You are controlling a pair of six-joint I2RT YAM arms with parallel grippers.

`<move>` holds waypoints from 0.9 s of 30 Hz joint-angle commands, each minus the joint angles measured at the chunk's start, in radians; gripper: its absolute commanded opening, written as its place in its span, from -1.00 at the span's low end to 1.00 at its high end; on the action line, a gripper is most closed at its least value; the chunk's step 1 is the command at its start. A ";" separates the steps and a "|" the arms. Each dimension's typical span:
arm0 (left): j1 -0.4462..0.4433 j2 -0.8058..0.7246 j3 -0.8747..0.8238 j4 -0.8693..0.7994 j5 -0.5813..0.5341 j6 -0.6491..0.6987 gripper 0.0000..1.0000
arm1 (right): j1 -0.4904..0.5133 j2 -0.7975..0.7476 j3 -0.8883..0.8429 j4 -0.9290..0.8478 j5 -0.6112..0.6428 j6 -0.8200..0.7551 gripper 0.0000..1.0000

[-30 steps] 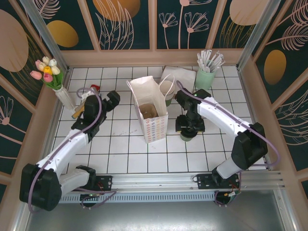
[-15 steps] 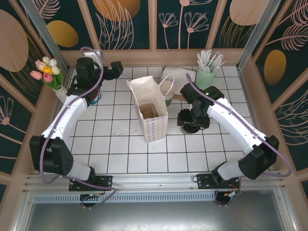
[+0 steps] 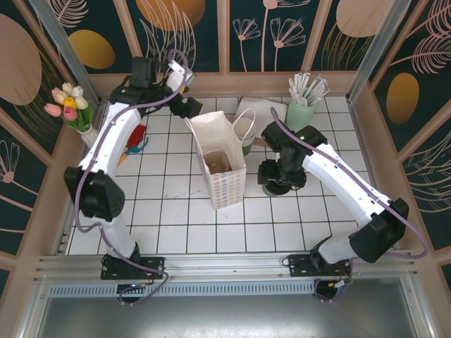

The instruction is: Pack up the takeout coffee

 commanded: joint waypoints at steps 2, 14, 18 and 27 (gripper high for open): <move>-0.050 0.135 0.186 -0.330 -0.025 0.196 0.81 | 0.018 -0.010 0.031 -0.035 0.038 0.012 0.38; -0.066 0.200 0.284 -0.404 0.097 0.270 0.63 | 0.025 -0.021 0.019 -0.030 0.049 0.014 0.38; -0.066 0.190 0.275 -0.400 0.108 0.284 0.71 | 0.025 -0.019 0.019 -0.027 0.049 0.011 0.37; -0.065 0.189 0.253 -0.312 0.072 0.215 -0.32 | 0.027 -0.014 0.054 -0.021 0.048 0.004 0.35</move>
